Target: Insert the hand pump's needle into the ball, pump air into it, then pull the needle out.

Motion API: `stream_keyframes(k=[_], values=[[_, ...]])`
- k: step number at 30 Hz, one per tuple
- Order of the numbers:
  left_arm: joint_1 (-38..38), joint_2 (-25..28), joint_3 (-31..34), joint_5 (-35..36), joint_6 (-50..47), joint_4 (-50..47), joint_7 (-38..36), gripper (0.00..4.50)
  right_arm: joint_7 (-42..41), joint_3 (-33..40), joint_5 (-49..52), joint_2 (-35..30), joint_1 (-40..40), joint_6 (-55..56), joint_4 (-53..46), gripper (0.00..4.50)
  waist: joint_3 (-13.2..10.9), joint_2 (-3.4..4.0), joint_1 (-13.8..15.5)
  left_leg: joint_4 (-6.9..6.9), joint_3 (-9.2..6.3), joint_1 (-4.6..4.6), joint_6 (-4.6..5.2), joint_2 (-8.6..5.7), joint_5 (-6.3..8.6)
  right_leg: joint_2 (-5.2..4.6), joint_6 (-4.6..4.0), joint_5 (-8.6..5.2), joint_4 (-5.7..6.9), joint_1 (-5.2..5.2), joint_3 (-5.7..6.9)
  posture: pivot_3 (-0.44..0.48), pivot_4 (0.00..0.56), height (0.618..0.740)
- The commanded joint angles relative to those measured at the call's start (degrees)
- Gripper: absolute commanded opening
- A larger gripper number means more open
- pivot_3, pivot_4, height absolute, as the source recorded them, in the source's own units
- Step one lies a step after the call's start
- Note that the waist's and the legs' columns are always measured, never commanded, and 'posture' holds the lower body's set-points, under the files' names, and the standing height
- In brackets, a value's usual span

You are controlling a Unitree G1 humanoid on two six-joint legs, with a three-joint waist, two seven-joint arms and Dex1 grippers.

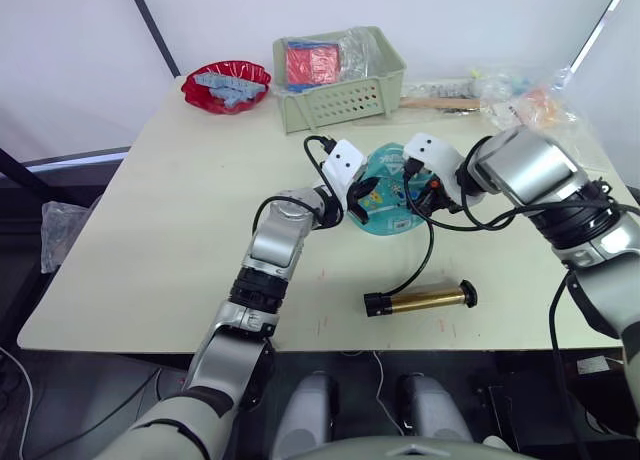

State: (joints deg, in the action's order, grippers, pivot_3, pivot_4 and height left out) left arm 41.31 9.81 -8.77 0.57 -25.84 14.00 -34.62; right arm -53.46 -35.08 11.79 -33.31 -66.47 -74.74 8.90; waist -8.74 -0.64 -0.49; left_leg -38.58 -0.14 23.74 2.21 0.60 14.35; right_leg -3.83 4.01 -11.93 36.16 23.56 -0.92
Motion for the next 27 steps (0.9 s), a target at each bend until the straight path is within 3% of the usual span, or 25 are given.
stream_keyframes(k=[1, 27], values=[[-1.1, -3.61, -3.24, 2.17, -1.01, -0.78, -1.91, 0.02, -0.58, 0.29, 1.03, 3.79, -1.64, 2.07, -1.72, 0.31, 0.0, 0.0, -0.21, 0.0, 0.0, -0.01, 0.0, 0.0, 0.0, 0.0, 0.0, 0.0, 0.02, 0.0, -0.01, 0.0, 0.15, 0.74], [-2.35, -6.82, -0.98, 3.15, -3.11, -1.64, -2.83, 0.02, -1.37, 0.22, -6.46, 12.32, -2.51, 9.73, 10.8, 0.31, 0.08, 0.02, -0.39, 0.0, -0.02, -0.11, -0.04, -0.01, -0.03, 0.01, -0.01, -0.01, 0.19, 0.01, -0.03, 0.0, 0.15, 0.74]])
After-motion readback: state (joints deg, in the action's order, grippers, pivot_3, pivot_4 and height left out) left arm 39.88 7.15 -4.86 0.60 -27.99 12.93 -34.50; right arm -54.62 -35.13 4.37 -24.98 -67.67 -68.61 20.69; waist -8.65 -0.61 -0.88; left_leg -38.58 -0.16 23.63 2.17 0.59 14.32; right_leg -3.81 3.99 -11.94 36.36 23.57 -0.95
